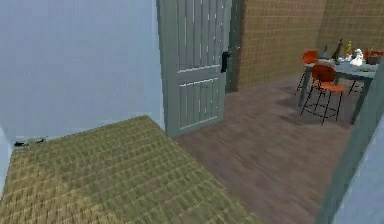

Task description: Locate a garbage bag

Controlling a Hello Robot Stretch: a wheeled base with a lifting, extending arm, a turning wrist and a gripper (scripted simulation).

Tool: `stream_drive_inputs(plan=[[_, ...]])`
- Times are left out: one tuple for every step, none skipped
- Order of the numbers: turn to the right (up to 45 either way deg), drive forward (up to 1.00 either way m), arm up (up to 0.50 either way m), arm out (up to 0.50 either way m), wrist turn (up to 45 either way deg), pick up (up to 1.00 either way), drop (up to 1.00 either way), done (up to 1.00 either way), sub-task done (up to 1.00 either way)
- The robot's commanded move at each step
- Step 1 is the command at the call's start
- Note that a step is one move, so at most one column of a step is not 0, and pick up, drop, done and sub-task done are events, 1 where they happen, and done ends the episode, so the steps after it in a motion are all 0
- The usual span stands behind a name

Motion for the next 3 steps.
stream_drive_inputs(plan=[[6.0, 0.00, 0.00, 0.00, 0.0, 0.00, 0.00, 0.00, 0.00], [0.0, 0.75, 0.00, 0.00, 0.0, 0.00, 0.00, 0.00, 0.00], [3.0, 0.00, 0.00, 0.00, 0.0, 0.00, 0.00, 0.00, 0.00]])
